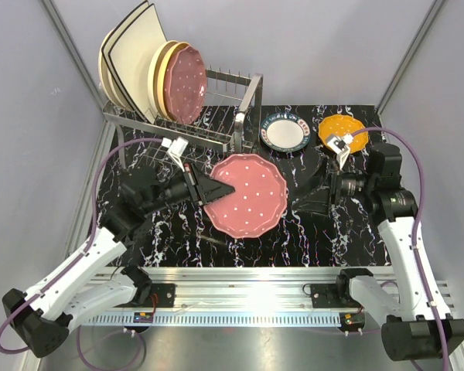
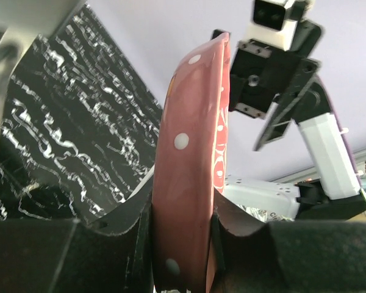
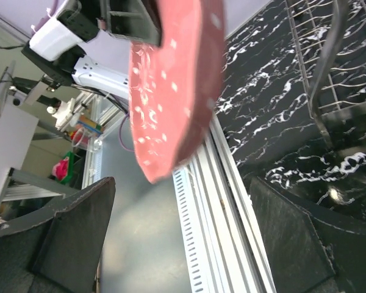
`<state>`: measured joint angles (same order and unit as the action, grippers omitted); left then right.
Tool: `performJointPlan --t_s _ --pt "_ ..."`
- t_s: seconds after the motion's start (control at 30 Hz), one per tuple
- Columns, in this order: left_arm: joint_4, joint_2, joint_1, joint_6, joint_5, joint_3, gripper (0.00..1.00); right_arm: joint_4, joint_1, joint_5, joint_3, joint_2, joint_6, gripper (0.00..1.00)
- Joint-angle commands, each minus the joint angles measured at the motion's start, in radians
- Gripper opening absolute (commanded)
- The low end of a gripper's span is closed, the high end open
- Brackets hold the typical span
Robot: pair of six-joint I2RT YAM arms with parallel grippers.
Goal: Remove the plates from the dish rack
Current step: Pass the plate from the left arm to the right
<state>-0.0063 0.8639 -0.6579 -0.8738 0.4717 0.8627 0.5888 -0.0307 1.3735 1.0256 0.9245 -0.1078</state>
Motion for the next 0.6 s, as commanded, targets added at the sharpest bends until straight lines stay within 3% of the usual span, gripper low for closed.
performJointPlan --t_s 0.0,0.2,0.43,0.57 --pt "0.258 -0.023 -0.012 -0.07 -0.01 -0.019 0.0 -0.211 -0.054 -0.071 -0.021 0.019 -0.176 1.0" --pt "0.321 -0.009 -0.031 -0.094 -0.039 -0.086 0.0 -0.218 -0.12 -0.195 -0.027 0.086 -0.185 0.98" --pt "0.379 0.012 -0.045 -0.114 -0.061 -0.129 0.0 -0.311 -0.17 -0.209 -0.079 0.134 -0.251 0.95" --pt "0.404 0.032 -0.048 -0.114 -0.082 -0.143 0.0 -0.357 -0.195 -0.202 -0.104 0.145 -0.292 0.88"
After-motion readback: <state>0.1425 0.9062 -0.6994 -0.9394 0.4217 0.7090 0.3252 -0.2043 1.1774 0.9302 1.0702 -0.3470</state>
